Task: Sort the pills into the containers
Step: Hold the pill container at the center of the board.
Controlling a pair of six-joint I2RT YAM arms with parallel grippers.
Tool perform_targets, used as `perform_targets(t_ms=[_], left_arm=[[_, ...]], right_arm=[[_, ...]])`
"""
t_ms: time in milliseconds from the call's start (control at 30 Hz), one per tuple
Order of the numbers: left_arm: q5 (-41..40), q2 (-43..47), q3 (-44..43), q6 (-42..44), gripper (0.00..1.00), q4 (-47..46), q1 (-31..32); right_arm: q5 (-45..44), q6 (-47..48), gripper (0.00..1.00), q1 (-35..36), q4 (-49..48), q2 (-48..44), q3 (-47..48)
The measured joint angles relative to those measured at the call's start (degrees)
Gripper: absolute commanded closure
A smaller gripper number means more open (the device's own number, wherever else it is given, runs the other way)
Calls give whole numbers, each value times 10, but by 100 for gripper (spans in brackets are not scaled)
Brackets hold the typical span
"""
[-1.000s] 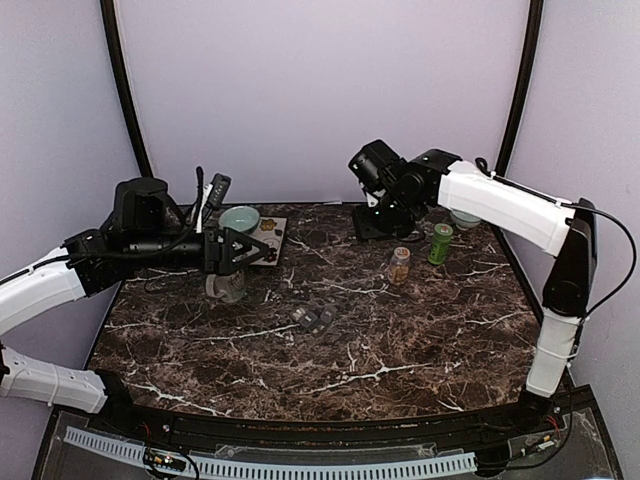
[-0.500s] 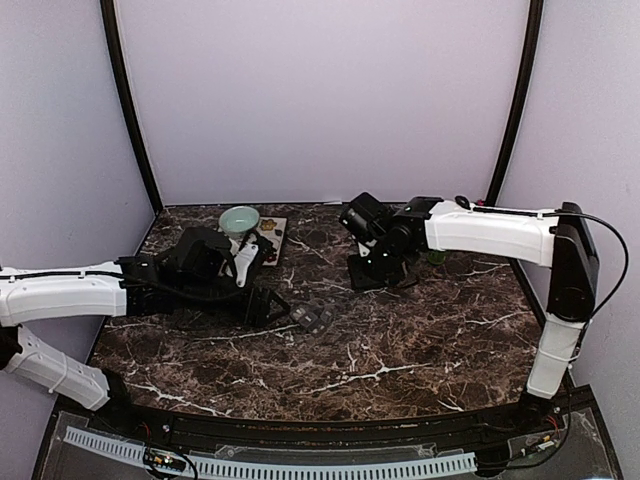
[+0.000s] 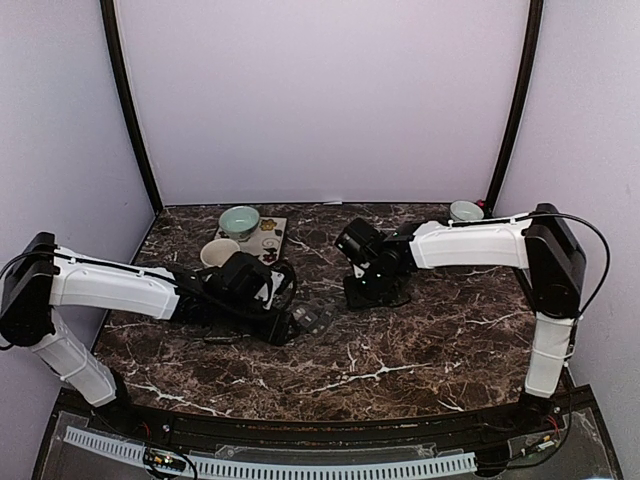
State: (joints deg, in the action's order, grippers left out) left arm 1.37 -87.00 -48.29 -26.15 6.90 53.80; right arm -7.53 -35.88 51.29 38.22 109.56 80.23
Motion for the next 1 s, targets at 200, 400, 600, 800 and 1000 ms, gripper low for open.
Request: perform_targets(t_ms=[200,400,600,800,1000], left_arm=[[-17,-48,-26,-1,36,-18,1],[-35,-87,-61,0,36,-26,0],[-40,-118,-71,0,36,-32,-13],[-41,-135,-77,0,36,-34,-34],[-42,-137,-84,0,37,-37,-52]], right_arm=[[0,0,57,-4,-21,15,-1],[5,7,57,-14,-39,21,-7],[18,17,57,-24,-48,39,-7],[31,28,58,-30,-52,46,-3],[43,39,59,-34,-55,53,10]])
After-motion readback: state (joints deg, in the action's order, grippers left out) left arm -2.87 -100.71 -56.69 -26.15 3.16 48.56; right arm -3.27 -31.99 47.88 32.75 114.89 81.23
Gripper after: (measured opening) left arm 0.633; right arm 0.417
